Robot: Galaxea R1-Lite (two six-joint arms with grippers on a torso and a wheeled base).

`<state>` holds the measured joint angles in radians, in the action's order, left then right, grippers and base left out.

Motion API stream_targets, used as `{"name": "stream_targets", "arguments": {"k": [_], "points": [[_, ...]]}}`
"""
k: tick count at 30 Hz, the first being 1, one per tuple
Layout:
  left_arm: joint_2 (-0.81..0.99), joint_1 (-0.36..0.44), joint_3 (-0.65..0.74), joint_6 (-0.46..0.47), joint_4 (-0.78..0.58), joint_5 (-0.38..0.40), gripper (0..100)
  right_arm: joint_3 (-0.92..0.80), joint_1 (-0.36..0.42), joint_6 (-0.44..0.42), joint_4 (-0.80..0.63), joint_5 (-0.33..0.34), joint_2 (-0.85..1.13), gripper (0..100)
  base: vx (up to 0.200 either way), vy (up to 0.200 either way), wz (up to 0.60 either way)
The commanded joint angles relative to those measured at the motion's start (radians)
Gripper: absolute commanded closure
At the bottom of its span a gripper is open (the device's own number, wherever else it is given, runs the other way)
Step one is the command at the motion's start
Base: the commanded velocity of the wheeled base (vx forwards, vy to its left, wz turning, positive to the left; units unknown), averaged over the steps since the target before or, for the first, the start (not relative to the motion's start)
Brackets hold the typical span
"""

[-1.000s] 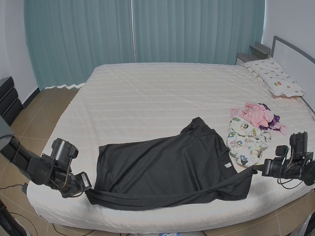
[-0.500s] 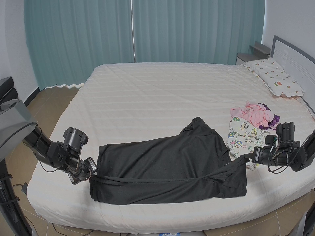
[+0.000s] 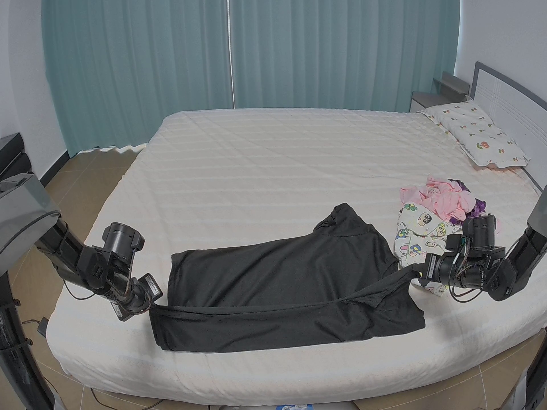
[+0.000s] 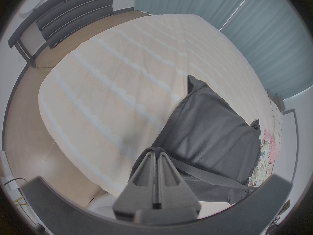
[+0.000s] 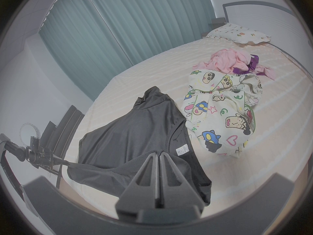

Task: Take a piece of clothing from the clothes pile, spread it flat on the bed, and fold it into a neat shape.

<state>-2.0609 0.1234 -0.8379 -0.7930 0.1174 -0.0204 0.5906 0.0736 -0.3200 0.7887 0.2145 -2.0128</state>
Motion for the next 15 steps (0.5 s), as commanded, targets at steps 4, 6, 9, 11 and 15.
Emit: {"name": "stream_targets", "arguments": {"k": [4,6,9,11,15], "points": [[-0.008,0.012,-0.038,-0.002,0.002,0.0,100,-0.009,-0.015,0.001,0.0,-0.003,0.046,100,0.0,0.0,0.0],[-0.01,0.012,-0.049,-0.002,0.001,0.0,100,-0.009,-0.018,0.001,-0.002,-0.003,0.06,100,0.0,0.0,0.0],[-0.002,0.012,-0.058,-0.002,-0.004,-0.001,100,-0.015,-0.034,0.001,-0.011,-0.003,0.103,100,0.0,0.0,0.0],[0.004,0.012,-0.049,-0.002,-0.005,-0.001,100,-0.041,-0.038,0.001,-0.011,-0.003,0.138,100,0.0,0.0,0.0],[0.042,0.013,-0.017,-0.002,-0.009,0.0,100,-0.107,-0.054,0.002,-0.013,0.0,0.221,100,0.0,0.0,0.0]]}}
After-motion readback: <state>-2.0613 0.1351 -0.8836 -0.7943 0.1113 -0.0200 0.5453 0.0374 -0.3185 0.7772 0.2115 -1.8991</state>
